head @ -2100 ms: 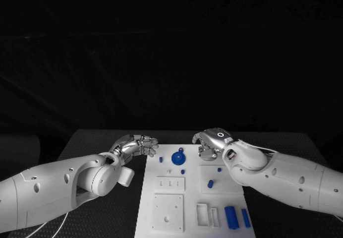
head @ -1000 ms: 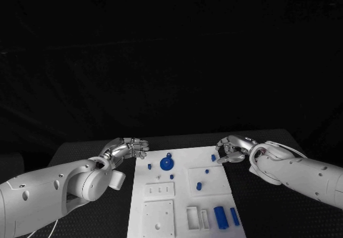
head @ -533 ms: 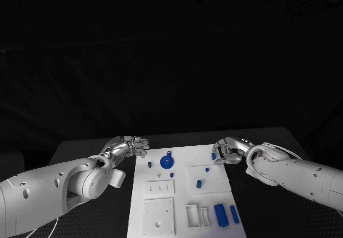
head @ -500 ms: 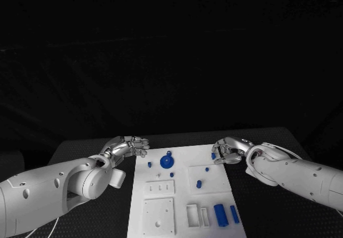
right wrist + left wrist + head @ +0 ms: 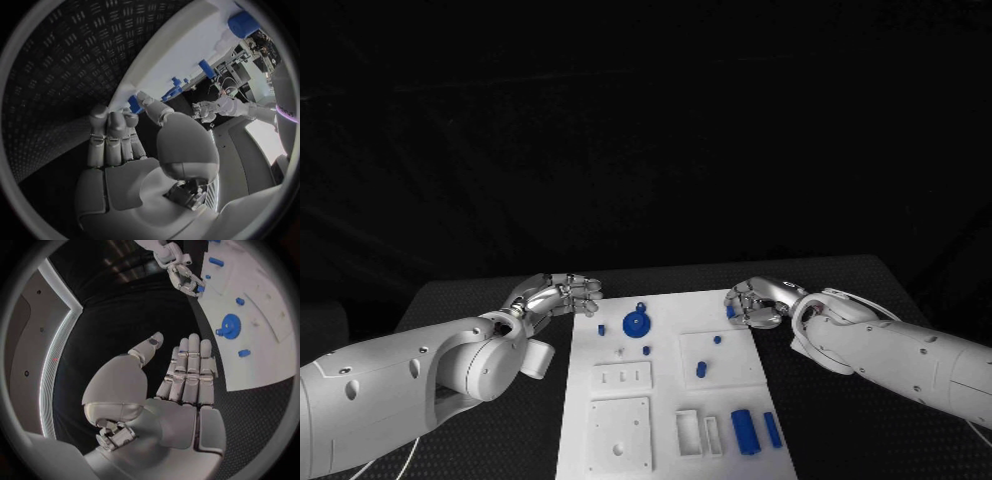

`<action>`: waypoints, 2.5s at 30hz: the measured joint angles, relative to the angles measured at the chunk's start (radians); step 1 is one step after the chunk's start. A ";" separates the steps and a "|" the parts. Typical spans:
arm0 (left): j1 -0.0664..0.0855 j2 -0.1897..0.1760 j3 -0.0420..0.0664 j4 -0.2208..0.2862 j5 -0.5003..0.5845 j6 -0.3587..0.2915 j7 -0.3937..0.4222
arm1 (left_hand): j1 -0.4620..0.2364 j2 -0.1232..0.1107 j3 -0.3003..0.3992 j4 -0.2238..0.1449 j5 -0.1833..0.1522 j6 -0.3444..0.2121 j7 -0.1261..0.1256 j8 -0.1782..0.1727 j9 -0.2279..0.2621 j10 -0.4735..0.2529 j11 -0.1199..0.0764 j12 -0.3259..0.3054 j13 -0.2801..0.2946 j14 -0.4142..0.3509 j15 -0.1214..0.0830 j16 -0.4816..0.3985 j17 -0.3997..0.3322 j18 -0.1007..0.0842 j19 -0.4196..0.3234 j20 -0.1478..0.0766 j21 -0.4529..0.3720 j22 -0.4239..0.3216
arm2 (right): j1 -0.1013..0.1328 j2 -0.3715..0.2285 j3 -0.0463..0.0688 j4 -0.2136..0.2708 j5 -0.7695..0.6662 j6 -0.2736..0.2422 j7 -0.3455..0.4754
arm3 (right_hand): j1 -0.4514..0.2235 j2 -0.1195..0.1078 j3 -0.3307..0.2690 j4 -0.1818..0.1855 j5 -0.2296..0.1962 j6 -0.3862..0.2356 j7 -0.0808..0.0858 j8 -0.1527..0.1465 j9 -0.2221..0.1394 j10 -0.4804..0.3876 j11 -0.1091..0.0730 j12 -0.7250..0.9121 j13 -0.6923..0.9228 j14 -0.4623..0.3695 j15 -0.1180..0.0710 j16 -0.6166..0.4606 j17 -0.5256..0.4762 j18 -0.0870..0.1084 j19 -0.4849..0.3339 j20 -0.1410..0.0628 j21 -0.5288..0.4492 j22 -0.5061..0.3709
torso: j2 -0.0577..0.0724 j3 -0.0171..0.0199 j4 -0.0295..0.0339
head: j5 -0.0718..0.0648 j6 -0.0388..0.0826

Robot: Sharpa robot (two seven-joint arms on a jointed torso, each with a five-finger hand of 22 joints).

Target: Assemble the parts on the task board

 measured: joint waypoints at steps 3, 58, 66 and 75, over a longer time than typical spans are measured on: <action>0.000 0.000 0.000 0.000 0.000 0.001 0.000 | 0.000 0.000 0.000 0.000 0.000 0.000 0.000 0.000 0.000 0.000 0.000 -0.001 0.000 0.000 0.000 0.000 0.000 0.000 0.000 0.000 0.000 0.000 | 0.000 0.003 0.001 -0.004 0.001 0.000 0.001 | 0.000 0.000 0.003 -0.003 0.000 0.000 0.000 0.003 0.001 -0.002 0.002 0.000 0.000 0.000 0.000 0.000 0.001 0.000 0.000 0.000 0.000 0.000 | 0.000 0.0000 -0.0005 | 0.001 -0.001; 0.000 -0.003 0.000 0.002 -0.002 0.009 -0.008 | 0.000 0.000 0.000 0.000 0.000 -0.004 0.004 -0.004 0.001 0.000 0.000 -0.004 0.000 0.000 0.000 0.000 0.001 0.008 -0.004 0.004 0.000 0.000 | -0.018 0.015 0.002 0.006 0.023 -0.026 0.006 | -0.005 0.032 0.160 -0.003 -0.004 0.115 -0.051 0.055 0.013 0.013 -0.013 0.019 -0.011 0.014 -0.013 0.005 0.011 0.005 -0.004 0.004 0.020 0.000 | -0.002 -0.0027 -0.0025 | 0.005 -0.012; 0.000 -0.002 0.000 0.002 -0.013 0.014 -0.013 | -0.005 0.005 0.000 0.000 0.000 0.010 -0.003 -0.004 0.008 0.014 -0.007 -0.004 0.002 0.000 0.000 0.000 0.004 0.008 -0.004 0.004 0.004 0.000 | -0.020 0.005 0.000 0.044 0.054 -0.039 -0.010 | -0.016 0.029 0.189 -0.007 -0.004 0.116 -0.052 0.055 0.013 0.018 -0.018 0.019 -0.012 0.017 -0.016 0.005 0.011 0.005 0.002 0.001 0.027 0.001 | -0.002 -0.0027 -0.0039 | 0.006 -0.009; 0.001 0.009 0.001 0.001 -0.065 0.042 -0.061 | -0.059 0.001 -0.018 0.024 0.000 0.063 -0.027 0.012 0.017 0.070 -0.031 0.014 0.017 0.011 -0.007 0.000 0.013 0.008 0.000 0.000 0.016 0.001 | 0.014 -0.009 0.002 0.143 0.061 -0.061 -0.063 | -0.024 0.026 0.208 -0.018 0.012 0.126 -0.061 0.056 0.013 0.025 -0.025 0.023 -0.014 0.024 -0.023 0.005 0.010 0.011 0.013 -0.002 0.028 0.001 | -0.006 -0.0025 -0.0123 | 0.013 0.000</action>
